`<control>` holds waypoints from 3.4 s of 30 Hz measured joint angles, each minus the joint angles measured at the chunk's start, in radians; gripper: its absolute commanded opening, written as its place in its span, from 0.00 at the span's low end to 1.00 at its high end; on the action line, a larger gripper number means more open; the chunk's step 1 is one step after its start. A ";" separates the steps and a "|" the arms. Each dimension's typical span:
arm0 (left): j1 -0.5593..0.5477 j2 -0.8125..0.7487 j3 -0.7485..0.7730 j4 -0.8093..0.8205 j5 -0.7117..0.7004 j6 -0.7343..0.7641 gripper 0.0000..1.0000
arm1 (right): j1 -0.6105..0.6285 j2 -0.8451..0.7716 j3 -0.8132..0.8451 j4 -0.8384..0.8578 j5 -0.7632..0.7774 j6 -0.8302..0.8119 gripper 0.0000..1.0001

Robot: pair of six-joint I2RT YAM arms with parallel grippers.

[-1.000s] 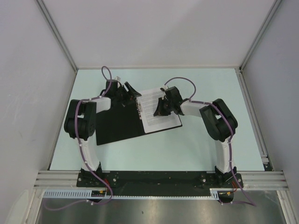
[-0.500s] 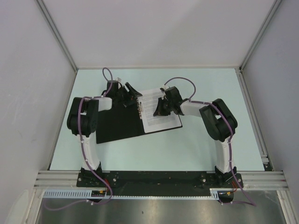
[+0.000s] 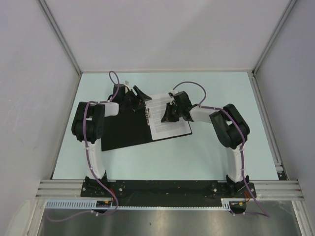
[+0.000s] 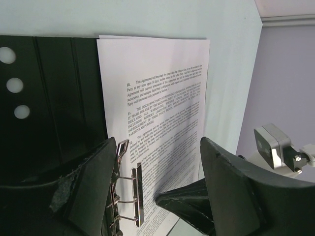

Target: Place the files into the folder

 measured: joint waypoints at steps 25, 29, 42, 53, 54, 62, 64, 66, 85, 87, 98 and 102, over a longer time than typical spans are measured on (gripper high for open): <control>-0.075 -0.243 -0.255 0.073 0.017 -0.027 0.80 | 0.000 0.010 0.002 0.020 -0.013 0.019 0.00; -0.073 -0.393 -0.285 -0.024 -0.045 0.024 0.84 | 0.000 0.010 0.002 0.020 -0.012 0.029 0.02; -0.048 -0.580 -0.347 -0.309 -0.367 0.098 0.70 | 0.005 -0.084 0.088 -0.006 -0.056 0.336 0.64; -0.034 -0.578 -0.466 -0.228 -0.386 0.074 0.72 | 0.053 -0.002 0.097 0.117 -0.080 0.713 0.38; -0.033 -0.578 -0.470 -0.220 -0.386 0.074 0.72 | 0.055 -0.002 0.097 0.119 -0.075 0.727 0.38; -0.029 -0.579 -0.499 -0.189 -0.383 0.067 0.72 | 0.058 0.018 0.097 0.123 -0.051 0.806 0.37; -0.028 -0.581 -0.499 -0.187 -0.383 0.064 0.72 | 0.059 0.027 0.097 0.122 -0.048 0.814 0.37; -0.028 -0.582 -0.499 -0.185 -0.382 0.064 0.72 | 0.061 0.034 0.097 0.123 -0.044 0.822 0.37; -0.028 -0.582 -0.498 -0.184 -0.380 0.064 0.77 | 0.086 0.073 0.097 0.170 -0.042 0.879 0.03; -0.028 -0.580 -0.495 -0.185 -0.375 0.064 0.77 | 0.087 0.073 0.097 0.169 -0.042 0.881 0.01; -0.027 -0.401 -0.372 -0.235 -0.365 0.065 0.74 | 0.085 0.071 0.042 0.199 -0.050 0.853 0.00; -0.021 -0.353 -0.312 -0.270 -0.362 0.066 0.73 | 0.077 0.065 0.021 0.195 -0.051 0.792 0.00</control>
